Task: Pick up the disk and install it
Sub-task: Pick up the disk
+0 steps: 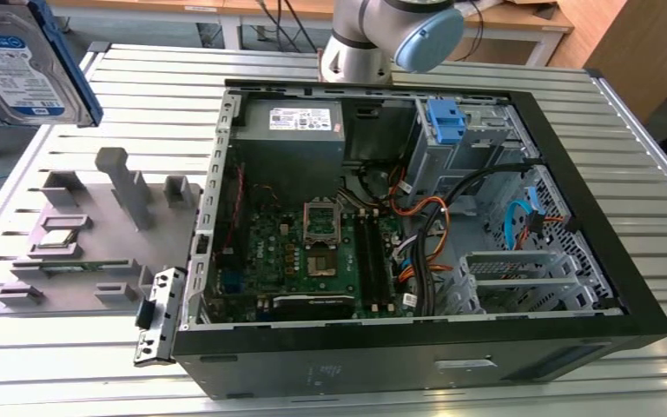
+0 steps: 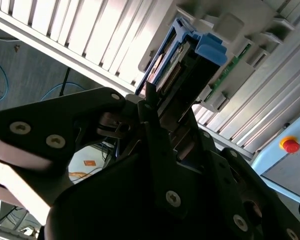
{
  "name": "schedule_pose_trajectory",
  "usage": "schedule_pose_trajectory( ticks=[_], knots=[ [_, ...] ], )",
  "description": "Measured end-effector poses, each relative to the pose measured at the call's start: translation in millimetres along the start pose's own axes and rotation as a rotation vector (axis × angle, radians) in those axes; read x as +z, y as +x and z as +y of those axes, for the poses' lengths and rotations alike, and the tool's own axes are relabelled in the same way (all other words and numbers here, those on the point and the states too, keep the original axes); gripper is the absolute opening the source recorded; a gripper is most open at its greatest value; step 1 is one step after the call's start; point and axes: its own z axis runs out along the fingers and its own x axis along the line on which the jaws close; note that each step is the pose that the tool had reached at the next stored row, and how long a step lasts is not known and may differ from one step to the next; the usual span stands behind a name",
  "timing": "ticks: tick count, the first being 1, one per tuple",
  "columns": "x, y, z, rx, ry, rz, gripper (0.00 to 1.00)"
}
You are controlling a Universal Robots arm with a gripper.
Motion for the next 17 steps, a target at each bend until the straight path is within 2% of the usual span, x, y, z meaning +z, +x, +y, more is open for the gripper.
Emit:
schedule_pose_trajectory(
  ticks=[17],
  knots=[
    [-19.5, -1.8, 0.8, 0.000, 0.0000, 0.0000, 0.35]
  ],
)
